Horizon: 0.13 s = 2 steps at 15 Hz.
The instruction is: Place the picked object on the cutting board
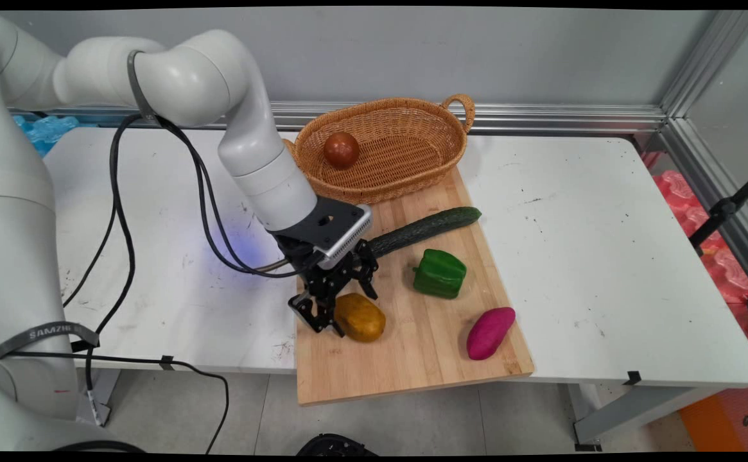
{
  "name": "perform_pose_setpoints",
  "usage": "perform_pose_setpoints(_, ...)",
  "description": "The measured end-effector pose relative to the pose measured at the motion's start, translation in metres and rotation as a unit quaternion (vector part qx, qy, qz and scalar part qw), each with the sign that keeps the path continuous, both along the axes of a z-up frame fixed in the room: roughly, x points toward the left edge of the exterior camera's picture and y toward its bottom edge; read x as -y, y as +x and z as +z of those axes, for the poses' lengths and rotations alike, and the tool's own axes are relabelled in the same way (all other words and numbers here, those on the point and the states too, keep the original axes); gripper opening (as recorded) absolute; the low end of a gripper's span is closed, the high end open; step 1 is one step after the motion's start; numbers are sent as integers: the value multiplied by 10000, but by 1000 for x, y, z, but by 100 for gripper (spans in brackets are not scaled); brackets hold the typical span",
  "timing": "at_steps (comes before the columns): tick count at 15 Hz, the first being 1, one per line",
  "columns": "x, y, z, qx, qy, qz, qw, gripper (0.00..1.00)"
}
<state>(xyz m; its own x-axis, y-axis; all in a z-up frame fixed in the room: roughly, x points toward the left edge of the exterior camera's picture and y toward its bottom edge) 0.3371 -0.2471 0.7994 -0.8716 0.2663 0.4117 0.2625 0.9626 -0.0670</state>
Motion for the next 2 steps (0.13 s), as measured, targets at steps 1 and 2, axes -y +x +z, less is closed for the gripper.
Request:
perform_pose_setpoints(1, 0, -1, 0, -15, -11, 8, 10000, 100)
perform_pose_setpoints(2, 1, -1, 1, -37, -17, 31, 10000, 100)
